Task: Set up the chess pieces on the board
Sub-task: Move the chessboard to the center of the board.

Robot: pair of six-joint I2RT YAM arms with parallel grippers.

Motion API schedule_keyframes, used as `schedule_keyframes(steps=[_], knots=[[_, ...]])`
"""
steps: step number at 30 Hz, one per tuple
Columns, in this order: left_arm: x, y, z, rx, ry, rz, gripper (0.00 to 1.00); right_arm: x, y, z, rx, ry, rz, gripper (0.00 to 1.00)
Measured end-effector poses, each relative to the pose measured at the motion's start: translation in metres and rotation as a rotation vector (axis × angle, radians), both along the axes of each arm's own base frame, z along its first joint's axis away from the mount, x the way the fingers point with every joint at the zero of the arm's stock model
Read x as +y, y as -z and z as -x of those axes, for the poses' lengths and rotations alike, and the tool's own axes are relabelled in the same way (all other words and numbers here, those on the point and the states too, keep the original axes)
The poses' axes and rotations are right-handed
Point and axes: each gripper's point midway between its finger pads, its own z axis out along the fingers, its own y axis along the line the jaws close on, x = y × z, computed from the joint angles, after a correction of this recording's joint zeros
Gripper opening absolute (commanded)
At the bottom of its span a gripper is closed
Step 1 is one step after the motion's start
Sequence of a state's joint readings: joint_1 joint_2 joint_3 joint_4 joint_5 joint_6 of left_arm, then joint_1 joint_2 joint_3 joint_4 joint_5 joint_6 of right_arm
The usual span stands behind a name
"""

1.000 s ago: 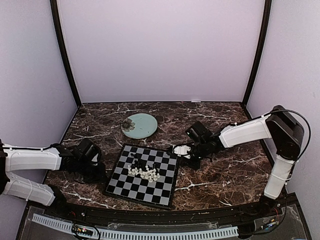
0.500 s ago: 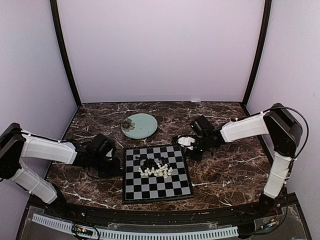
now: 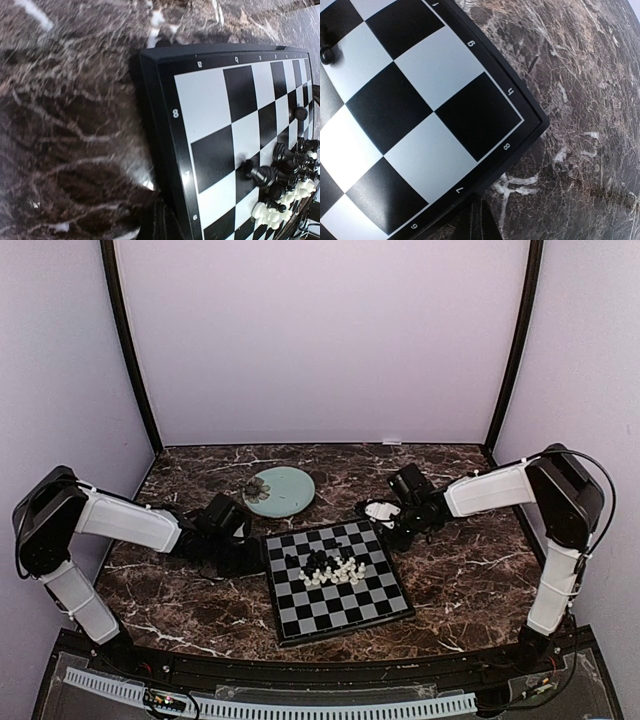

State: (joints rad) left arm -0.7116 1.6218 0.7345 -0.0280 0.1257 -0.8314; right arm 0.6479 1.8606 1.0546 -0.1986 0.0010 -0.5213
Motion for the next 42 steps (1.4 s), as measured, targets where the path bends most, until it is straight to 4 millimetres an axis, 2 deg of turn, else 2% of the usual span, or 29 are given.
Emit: schedule_keyframes(steps=[8,16,34,42], knots=[[-0.011,-0.002,-0.032,-0.069,-0.003,-0.047,0.00,-0.015,0.000,-0.014,-0.023,0.056,0.034,0.00],[-0.011,-0.003,-0.061,-0.107,0.003,-0.101,0.00,-0.020,0.000,-0.019,-0.019,0.073,0.034,0.00],[-0.009,-0.005,-0.087,-0.149,0.009,-0.127,0.00,-0.020,-0.002,-0.031,0.019,0.109,0.020,0.00],[-0.008,-0.005,-0.091,-0.160,0.009,-0.140,0.00,-0.020,-0.002,-0.031,0.028,0.118,0.011,0.00]])
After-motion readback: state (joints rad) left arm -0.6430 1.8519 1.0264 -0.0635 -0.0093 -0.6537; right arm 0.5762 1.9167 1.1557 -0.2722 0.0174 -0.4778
